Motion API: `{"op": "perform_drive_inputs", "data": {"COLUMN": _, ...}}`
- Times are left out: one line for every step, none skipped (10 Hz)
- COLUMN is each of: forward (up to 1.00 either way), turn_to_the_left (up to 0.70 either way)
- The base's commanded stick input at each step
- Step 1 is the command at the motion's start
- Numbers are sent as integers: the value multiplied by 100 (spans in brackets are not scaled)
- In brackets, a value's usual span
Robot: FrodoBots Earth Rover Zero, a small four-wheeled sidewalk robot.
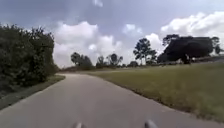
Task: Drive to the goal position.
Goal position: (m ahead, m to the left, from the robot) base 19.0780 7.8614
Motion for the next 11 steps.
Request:
{"op": "perform_drive_inputs", "data": {"forward": 85, "turn_to_the_left": 5}}
{"op": "perform_drive_inputs", "data": {"forward": 85, "turn_to_the_left": 1}}
{"op": "perform_drive_inputs", "data": {"forward": 85, "turn_to_the_left": 0}}
{"op": "perform_drive_inputs", "data": {"forward": 85, "turn_to_the_left": 0}}
{"op": "perform_drive_inputs", "data": {"forward": 85, "turn_to_the_left": 0}}
{"op": "perform_drive_inputs", "data": {"forward": 85, "turn_to_the_left": 0}}
{"op": "perform_drive_inputs", "data": {"forward": 85, "turn_to_the_left": 0}}
{"op": "perform_drive_inputs", "data": {"forward": 85, "turn_to_the_left": 3}}
{"op": "perform_drive_inputs", "data": {"forward": 85, "turn_to_the_left": 10}}
{"op": "perform_drive_inputs", "data": {"forward": 85, "turn_to_the_left": 34}}
{"op": "perform_drive_inputs", "data": {"forward": 85, "turn_to_the_left": 29}}
